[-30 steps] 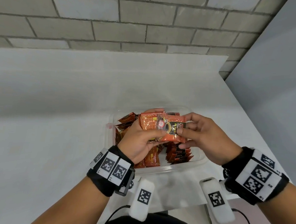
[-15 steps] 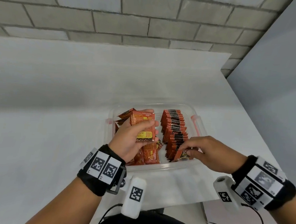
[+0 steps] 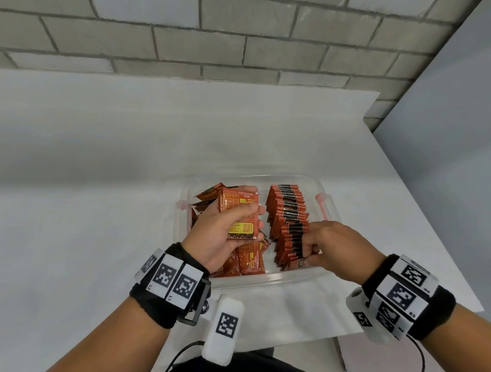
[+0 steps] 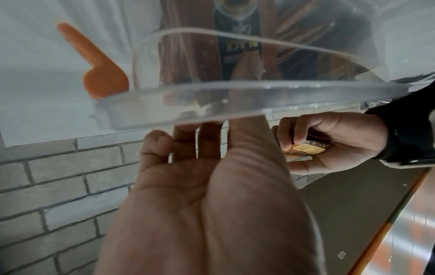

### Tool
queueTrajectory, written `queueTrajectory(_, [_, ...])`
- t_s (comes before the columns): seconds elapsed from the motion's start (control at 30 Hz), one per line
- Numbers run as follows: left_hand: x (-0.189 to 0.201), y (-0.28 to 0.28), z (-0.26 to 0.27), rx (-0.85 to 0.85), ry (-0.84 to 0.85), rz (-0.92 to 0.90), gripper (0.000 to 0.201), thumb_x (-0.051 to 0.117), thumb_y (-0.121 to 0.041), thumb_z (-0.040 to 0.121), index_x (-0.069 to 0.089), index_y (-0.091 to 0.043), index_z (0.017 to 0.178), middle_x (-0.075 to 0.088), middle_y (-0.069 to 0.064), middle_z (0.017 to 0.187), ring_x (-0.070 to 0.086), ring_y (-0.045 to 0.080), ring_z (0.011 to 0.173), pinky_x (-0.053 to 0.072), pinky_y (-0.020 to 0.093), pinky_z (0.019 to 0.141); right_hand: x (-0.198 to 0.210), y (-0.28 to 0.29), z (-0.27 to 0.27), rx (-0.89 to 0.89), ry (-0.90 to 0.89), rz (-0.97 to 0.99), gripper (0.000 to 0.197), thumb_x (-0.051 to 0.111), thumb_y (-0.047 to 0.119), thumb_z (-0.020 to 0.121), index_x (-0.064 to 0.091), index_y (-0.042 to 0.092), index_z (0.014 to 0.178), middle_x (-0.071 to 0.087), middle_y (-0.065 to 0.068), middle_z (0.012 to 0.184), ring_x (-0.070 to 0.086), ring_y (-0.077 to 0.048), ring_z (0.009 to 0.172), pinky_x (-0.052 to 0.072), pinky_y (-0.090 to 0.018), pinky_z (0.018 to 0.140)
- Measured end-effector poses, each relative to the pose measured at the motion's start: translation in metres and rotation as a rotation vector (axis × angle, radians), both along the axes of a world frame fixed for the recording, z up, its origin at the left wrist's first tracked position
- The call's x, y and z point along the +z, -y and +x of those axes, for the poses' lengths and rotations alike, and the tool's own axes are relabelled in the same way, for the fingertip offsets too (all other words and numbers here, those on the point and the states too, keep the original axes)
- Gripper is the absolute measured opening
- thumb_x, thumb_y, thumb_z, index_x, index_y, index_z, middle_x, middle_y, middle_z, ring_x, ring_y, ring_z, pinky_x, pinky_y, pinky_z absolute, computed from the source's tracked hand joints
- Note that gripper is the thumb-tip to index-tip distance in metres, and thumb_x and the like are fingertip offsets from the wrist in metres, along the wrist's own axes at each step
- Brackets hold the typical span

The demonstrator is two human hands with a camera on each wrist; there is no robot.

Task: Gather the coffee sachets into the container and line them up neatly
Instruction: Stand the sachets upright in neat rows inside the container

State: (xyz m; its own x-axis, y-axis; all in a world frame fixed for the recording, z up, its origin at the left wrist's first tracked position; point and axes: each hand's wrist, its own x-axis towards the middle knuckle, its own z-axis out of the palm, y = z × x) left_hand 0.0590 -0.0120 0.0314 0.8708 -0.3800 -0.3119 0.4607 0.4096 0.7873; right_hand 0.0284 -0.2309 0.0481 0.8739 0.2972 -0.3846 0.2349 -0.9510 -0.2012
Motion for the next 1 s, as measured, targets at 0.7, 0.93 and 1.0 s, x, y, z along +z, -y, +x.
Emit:
queueTrajectory(0.7, [0.000, 0.002, -0.002, -0.012, 0.005, 0.034, 0.021, 0.061, -0.010, 0.086, 0.063, -0.015, 0.107, 0.071, 0.010, 0.091, 0.068, 0.019, 0.074, 0.057, 0.037, 0.070, 0.004, -0.005, 0.009, 0.024, -0.073, -0.100, 0.002, 0.069, 0.019, 0.083, 0.068, 0.020, 0.083, 0.049, 0.016, 0.068, 0.052, -0.007, 0.069, 0.033, -0.015, 0.053])
queueTrajectory(0.93, [0.001, 0.008, 0.001, -0.015, -0.039, 0.067, 0.019, 0.058, -0.010, 0.090, 0.061, -0.013, 0.108, 0.069, 0.010, 0.089, 0.068, 0.023, 0.076, 0.056, 0.039, 0.072, 0.005, -0.001, 0.006, -0.009, -0.095, -0.050, 0.006, 0.064, 0.014, 0.085, 0.070, 0.014, 0.085, 0.068, 0.004, 0.081, 0.062, -0.013, 0.077, 0.045, -0.020, 0.064])
queueTrajectory(1.0, [0.001, 0.010, 0.002, -0.013, -0.053, 0.079, 0.017, 0.058, -0.010, 0.090, 0.060, -0.014, 0.107, 0.069, 0.011, 0.091, 0.068, 0.026, 0.078, 0.055, 0.041, 0.074, 0.006, 0.001, 0.004, -0.012, -0.095, -0.024, 0.008, 0.062, 0.012, 0.085, 0.070, 0.012, 0.084, 0.069, 0.003, 0.083, 0.063, -0.013, 0.079, 0.044, -0.019, 0.065])
